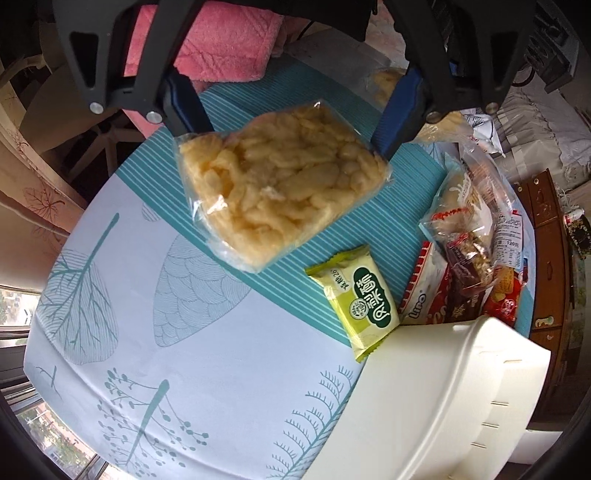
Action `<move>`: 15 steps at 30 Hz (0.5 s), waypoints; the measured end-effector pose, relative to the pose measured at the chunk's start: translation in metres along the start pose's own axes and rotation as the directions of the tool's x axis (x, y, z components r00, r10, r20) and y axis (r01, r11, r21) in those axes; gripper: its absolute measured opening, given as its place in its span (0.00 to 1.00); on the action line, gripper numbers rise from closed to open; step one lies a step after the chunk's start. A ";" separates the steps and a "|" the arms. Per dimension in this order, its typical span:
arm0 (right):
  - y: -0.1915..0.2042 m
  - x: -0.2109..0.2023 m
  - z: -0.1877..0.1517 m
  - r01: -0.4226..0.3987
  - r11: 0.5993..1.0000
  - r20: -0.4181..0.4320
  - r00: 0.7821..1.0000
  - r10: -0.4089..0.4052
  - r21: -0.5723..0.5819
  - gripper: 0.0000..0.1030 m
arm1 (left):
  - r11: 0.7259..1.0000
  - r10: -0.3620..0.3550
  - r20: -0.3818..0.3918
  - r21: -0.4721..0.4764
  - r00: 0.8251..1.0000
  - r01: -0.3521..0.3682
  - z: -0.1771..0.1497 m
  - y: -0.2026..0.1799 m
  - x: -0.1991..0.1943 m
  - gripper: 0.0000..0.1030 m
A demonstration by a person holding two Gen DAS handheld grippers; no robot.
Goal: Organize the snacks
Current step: 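Carry both biscuit-bar packs into the white tray and open both grippers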
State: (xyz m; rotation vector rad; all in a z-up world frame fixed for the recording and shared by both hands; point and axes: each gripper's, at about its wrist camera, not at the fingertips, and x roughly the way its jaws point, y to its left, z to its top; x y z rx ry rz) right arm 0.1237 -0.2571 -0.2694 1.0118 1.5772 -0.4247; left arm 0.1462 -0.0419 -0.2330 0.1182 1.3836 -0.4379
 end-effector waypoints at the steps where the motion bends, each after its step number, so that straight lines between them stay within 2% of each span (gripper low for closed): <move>1: 0.000 -0.005 -0.004 -0.012 1.000 0.019 1.000 0.012 -0.011 0.82 | 1.000 -0.015 0.031 -0.002 0.999 0.015 -0.002 0.000 -0.011 0.59; 4: -0.012 -0.029 -0.020 -0.050 0.997 0.082 0.995 0.054 -0.057 0.82 | 0.998 -0.062 0.126 -0.014 0.990 0.064 -0.013 0.003 -0.037 0.59; 8: -0.017 -0.059 -0.039 -0.090 0.990 0.168 0.980 0.108 -0.113 0.82 | 0.993 -0.105 0.235 -0.019 0.966 0.113 -0.017 -0.005 -0.079 0.59; 11: -0.021 -0.078 -0.051 -0.117 0.982 0.219 0.964 0.148 -0.150 0.82 | 0.995 -0.087 0.297 -0.028 0.951 0.100 -0.024 -0.006 -0.099 0.59; 15: -0.021 -0.098 -0.057 -0.133 0.969 0.277 0.942 0.189 -0.210 0.82 | 0.994 -0.088 0.394 -0.031 0.915 0.109 -0.031 -0.009 -0.126 0.59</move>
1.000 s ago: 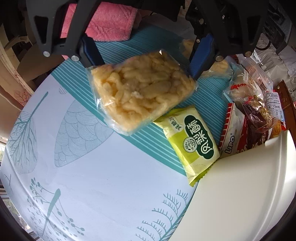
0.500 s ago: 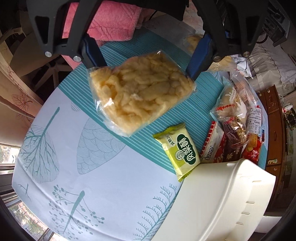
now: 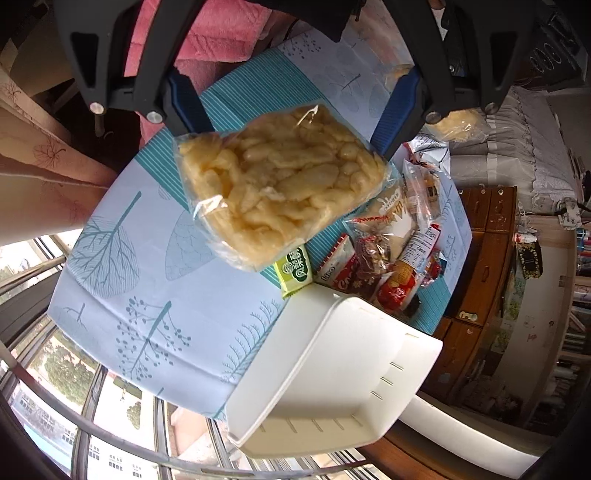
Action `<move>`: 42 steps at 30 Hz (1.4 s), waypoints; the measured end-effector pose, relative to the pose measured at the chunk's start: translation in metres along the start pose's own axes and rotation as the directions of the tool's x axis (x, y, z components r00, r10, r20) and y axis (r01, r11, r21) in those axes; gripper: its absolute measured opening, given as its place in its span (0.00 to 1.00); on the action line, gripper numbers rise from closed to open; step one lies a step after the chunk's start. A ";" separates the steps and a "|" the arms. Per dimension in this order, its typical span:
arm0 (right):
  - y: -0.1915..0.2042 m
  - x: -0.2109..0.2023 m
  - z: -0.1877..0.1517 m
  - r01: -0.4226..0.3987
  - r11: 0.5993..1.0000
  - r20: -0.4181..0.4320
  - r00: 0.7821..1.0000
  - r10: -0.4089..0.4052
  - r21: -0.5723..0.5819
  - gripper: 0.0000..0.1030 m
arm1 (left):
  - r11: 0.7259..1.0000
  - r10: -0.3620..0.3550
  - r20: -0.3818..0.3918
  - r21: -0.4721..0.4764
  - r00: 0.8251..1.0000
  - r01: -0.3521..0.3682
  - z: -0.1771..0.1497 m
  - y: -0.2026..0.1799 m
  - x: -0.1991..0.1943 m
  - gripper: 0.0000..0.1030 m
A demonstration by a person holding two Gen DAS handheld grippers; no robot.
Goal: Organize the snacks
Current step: 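Carry both biscuit-bar packs into the white tray and open both grippers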
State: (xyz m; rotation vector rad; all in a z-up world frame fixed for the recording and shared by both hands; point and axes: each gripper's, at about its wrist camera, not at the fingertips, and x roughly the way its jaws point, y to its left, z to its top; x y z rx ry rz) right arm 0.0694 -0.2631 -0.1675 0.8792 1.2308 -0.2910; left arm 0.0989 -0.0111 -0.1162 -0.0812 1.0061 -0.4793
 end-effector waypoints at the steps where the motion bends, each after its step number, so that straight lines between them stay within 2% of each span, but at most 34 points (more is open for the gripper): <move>1: 0.001 -0.006 -0.001 -0.009 1.000 0.017 1.000 0.009 -0.019 0.82 | 1.000 -0.002 0.026 -0.001 1.000 0.002 0.001 -0.001 -0.006 0.59; 7: 0.012 -0.030 0.012 -0.061 0.992 0.089 0.993 0.071 -0.111 0.82 | 1.000 0.001 0.142 0.006 0.990 -0.002 0.013 -0.024 -0.030 0.59; 12: 0.018 -0.041 0.032 -0.085 0.978 0.123 0.986 0.110 -0.191 0.82 | 1.000 0.018 0.189 0.010 0.982 -0.020 0.023 -0.049 -0.031 0.59; 17: 0.017 -0.052 0.060 -0.110 0.962 0.128 0.981 0.146 -0.251 0.82 | 0.998 0.064 0.220 0.001 0.973 -0.066 0.038 -0.074 -0.026 0.59; 31: 0.024 -0.067 0.147 -0.137 0.890 0.115 0.972 0.206 -0.434 0.82 | 0.988 0.119 0.273 -0.127 0.955 -0.087 0.100 -0.119 0.018 0.59; 42: 0.042 -0.062 0.211 -0.082 0.806 0.101 0.980 0.173 -0.586 0.82 | 0.960 0.163 0.275 -0.264 0.947 -0.088 0.142 -0.127 0.073 0.59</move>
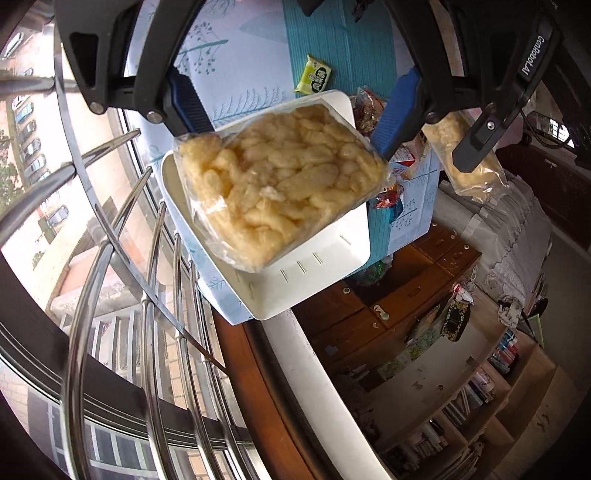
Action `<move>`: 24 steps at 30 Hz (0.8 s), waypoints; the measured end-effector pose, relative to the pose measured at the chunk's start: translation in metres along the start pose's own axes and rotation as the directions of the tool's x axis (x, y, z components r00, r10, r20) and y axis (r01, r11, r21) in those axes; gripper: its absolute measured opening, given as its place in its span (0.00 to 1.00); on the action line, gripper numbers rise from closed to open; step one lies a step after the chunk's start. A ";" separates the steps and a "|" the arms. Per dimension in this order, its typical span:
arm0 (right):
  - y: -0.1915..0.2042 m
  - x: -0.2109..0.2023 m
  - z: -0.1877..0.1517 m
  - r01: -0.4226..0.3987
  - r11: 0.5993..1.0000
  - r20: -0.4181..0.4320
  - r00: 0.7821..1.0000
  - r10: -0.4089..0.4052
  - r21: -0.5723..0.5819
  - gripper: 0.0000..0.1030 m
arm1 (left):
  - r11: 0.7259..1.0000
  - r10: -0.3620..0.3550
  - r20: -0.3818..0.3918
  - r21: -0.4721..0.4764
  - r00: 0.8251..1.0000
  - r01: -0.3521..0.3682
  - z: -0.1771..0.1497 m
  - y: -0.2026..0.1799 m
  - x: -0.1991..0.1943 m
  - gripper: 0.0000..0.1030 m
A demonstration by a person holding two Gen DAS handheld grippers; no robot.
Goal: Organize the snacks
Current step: 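Carry both biscuit-bar packs into the white tray and open both grippers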
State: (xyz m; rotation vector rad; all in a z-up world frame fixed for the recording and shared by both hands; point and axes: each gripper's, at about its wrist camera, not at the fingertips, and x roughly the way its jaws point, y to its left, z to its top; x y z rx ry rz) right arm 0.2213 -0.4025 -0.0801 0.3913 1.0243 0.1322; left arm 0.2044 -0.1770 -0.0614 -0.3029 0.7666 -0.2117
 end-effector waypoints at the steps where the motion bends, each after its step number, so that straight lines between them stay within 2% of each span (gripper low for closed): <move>1: -0.001 0.003 0.004 0.002 1.000 -0.007 1.000 -0.002 -0.013 0.82 | 1.000 0.004 -0.003 -0.005 1.000 -0.004 0.001 -0.002 0.004 0.59; 5: -0.008 0.013 0.020 0.004 0.998 -0.038 0.999 -0.007 -0.066 0.83 | 1.000 0.007 -0.017 -0.020 1.000 -0.007 0.008 -0.009 0.020 0.60; 6: -0.009 0.015 0.023 0.003 0.997 -0.044 0.999 -0.007 -0.080 0.83 | 1.000 0.008 -0.018 -0.023 1.000 -0.009 0.009 -0.010 0.022 0.67; 7: -0.009 0.017 0.025 0.002 0.996 -0.047 0.999 -0.007 -0.094 0.83 | 1.000 0.005 -0.019 -0.026 1.000 -0.005 0.010 -0.011 0.024 0.81; 9: -0.009 0.020 0.031 0.005 0.993 -0.053 0.999 -0.011 -0.120 0.84 | 0.999 0.011 -0.013 -0.031 1.000 -0.011 0.011 -0.014 0.027 0.91; 13: -0.012 0.027 0.033 -0.006 0.989 -0.079 0.997 -0.006 -0.145 0.85 | 0.999 0.021 -0.005 -0.040 1.000 -0.021 0.011 -0.015 0.025 0.91; 17: -0.009 0.023 0.034 -0.030 0.983 -0.054 0.998 0.021 -0.181 0.92 | 0.997 0.040 0.004 -0.061 0.999 -0.039 0.007 -0.010 0.015 0.91; 24: -0.001 0.019 0.029 -0.062 0.981 -0.053 0.997 0.053 -0.185 0.92 | 0.990 0.095 0.039 -0.111 0.995 -0.090 -0.004 0.012 -0.019 0.91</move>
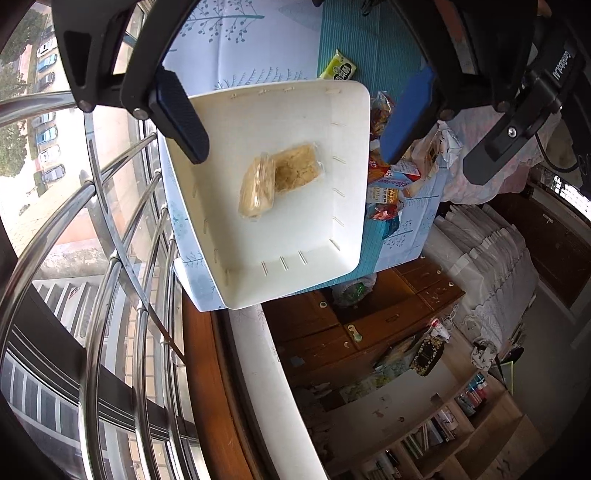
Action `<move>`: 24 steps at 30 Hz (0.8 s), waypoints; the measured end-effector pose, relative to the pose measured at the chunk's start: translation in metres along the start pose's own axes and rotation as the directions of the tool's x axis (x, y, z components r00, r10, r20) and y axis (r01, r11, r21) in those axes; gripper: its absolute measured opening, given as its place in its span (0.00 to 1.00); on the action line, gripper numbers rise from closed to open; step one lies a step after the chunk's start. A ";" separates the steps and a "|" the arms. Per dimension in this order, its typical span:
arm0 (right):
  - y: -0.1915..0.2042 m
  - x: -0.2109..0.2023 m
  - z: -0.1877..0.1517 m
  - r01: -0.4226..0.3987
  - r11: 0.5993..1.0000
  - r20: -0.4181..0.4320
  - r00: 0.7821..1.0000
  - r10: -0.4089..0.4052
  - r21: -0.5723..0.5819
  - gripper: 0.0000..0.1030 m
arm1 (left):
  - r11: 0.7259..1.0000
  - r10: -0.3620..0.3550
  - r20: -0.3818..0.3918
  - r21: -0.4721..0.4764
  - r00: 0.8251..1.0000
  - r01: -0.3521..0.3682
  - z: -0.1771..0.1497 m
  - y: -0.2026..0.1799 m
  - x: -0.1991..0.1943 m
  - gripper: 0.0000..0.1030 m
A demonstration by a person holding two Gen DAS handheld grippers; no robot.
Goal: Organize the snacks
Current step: 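Carry both biscuit-bar packs into the white tray and open both grippers, then grasp the green-yellow cake with the right gripper while the left grasps the silver bag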
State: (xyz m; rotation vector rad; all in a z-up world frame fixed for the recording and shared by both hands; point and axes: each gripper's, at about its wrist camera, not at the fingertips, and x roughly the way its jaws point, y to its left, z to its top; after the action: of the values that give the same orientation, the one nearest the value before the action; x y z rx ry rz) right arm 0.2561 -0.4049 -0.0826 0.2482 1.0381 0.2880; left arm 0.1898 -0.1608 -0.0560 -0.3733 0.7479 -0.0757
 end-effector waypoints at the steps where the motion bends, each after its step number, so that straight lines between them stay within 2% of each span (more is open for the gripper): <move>1: 0.003 0.000 -0.001 -0.006 1.000 0.002 1.000 0.006 -0.003 0.92 | 1.000 0.013 0.004 -0.008 1.000 -0.013 -0.001 0.005 -0.005 0.91; 8: 0.028 -0.001 -0.015 -0.047 0.998 0.013 0.999 0.047 -0.036 0.92 | 0.994 0.082 0.038 -0.079 0.996 -0.079 -0.014 0.047 -0.044 0.91; 14: 0.045 0.007 -0.033 -0.065 0.996 -0.018 0.998 0.064 -0.057 0.92 | 0.976 0.181 0.043 -0.127 0.982 -0.175 -0.027 0.084 -0.074 0.91; 18: 0.052 0.018 -0.046 -0.064 0.996 -0.049 0.997 0.061 -0.064 0.92 | 0.960 0.234 0.024 -0.160 0.972 -0.228 -0.037 0.107 -0.086 0.91; 24: 0.056 0.033 -0.064 -0.049 0.999 -0.111 0.993 0.048 -0.008 0.92 | 0.923 0.314 -0.032 -0.224 0.949 -0.313 -0.045 0.148 -0.092 0.91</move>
State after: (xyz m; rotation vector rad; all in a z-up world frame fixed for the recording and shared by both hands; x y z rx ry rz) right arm 0.2097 -0.3367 -0.1215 0.2503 1.1409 0.3540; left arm 0.0821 -0.0180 -0.0790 -0.4663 0.8060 0.3166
